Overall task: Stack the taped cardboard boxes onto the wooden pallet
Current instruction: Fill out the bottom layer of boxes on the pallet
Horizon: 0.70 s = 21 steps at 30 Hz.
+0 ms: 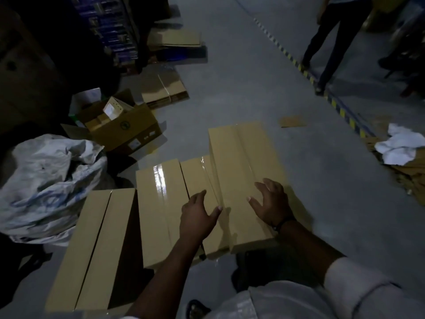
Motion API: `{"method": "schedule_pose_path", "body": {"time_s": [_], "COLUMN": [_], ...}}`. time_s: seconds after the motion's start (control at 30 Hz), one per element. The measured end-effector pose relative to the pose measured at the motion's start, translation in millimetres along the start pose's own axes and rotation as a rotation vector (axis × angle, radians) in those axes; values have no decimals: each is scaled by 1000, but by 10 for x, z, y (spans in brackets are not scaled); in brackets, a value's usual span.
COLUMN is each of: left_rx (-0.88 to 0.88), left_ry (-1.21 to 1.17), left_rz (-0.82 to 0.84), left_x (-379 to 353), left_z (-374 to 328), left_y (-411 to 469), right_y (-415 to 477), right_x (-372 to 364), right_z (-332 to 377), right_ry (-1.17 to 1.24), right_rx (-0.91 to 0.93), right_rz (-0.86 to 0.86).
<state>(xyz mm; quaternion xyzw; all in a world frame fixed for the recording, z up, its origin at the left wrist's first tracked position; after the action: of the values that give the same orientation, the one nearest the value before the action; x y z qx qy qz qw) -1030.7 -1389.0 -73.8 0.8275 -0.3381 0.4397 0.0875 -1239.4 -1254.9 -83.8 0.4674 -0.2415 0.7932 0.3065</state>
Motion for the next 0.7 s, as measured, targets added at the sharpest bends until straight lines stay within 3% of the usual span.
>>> {"method": "schedule_pose_path", "body": {"time_s": [0.17,0.3,0.7], "left_rx": [44,54,81], "left_ry": [52,96,93], "left_rz": [133,236,300], "left_x": [-379,-668,-1003], "left_z": [-357,-572,-750], "left_y": [371,676,1210], "right_y": [443,753,1208], "right_x": [21,-32,-116], "right_z": [-376,-582,-632], "right_ry": [-60,-140,-168], "right_rx": [-7,-64,-26], "right_rz": [7,160,375]}}
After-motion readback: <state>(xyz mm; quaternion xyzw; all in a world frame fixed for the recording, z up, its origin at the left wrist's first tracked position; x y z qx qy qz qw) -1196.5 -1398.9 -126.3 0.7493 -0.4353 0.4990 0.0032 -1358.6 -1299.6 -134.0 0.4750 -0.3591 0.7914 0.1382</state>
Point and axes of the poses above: each hand's wrist, its own y-axis towards the middle knuckle, its own x-axis out of the back of the hand, z = x × y, the point moved 6 cm from there along y, towards the middle knuckle, and after that the axes turned 6 degrees about -x, right-handed, at the moved point
